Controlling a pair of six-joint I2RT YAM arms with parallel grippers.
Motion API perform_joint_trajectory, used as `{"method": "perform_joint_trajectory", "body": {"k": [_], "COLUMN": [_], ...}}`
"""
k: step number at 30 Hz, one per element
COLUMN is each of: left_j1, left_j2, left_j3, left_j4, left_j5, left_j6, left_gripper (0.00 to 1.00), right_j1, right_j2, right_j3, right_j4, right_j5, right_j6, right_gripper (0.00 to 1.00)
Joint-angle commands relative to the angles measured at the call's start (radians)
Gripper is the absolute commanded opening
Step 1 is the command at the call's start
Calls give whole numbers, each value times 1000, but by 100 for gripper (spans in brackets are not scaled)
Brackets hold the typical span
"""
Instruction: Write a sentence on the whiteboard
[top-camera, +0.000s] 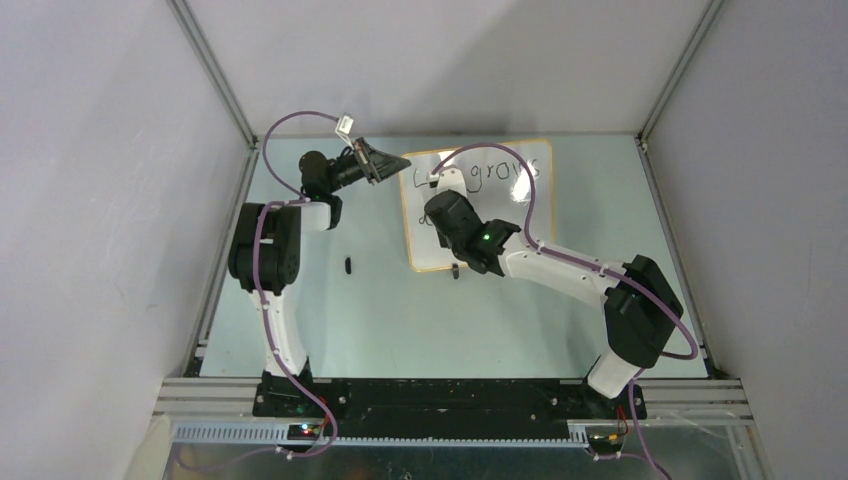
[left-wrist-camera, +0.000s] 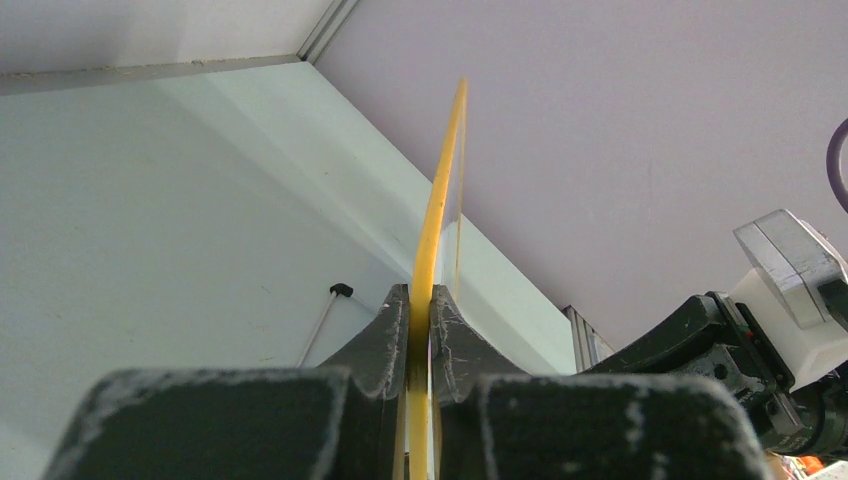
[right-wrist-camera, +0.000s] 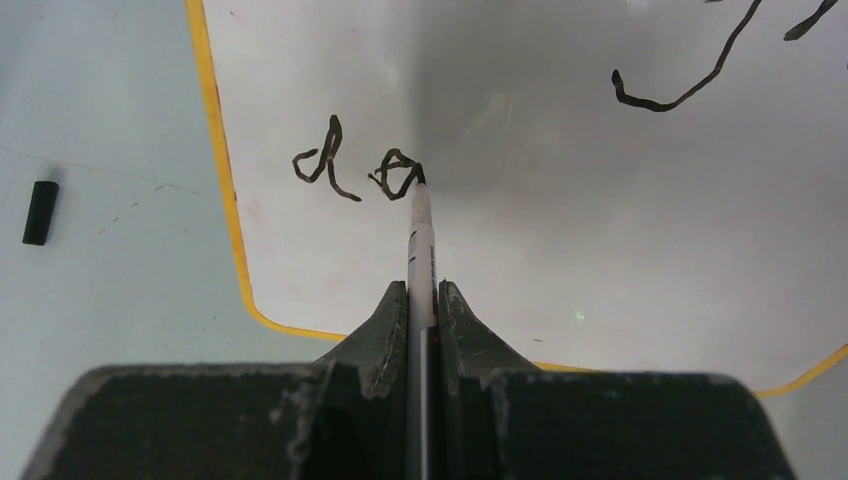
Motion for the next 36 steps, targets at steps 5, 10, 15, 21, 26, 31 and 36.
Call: {"method": "perform_joint_trajectory", "body": {"k": [5, 10, 15, 21, 26, 31, 36], "left_j1": [-19, -19, -19, -18, -19, -19, -19], "left_j2": [-51, -51, -52, -51, -51, -51, -52], "left_j3": [-2, -2, -2, -2, -2, -2, -2], "left_j4": [3, 4, 4, 4, 6, 6, 6], "left_j5": [18, 17, 18, 18, 18, 18, 16], "left_j6": [24, 24, 24, 24, 22, 22, 22], "left_gripper": [0, 0, 0, 0, 0, 0, 0], "right_j1": [5, 8, 13, 27, 21, 4, -9], "right_j2": [2, -7, -63, -190, -219, -206, -203], "right_j3": [36, 36, 2, -123, -164, -163, -163], "right_j4": [-47, -57, 9, 189, 231, 243, 250], "right_j5": [7, 20, 27, 22, 33, 22, 20], "right_j6": [20, 22, 0, -29, -37, -35, -31], "right_gripper": [0, 0, 0, 0, 0, 0, 0]}}
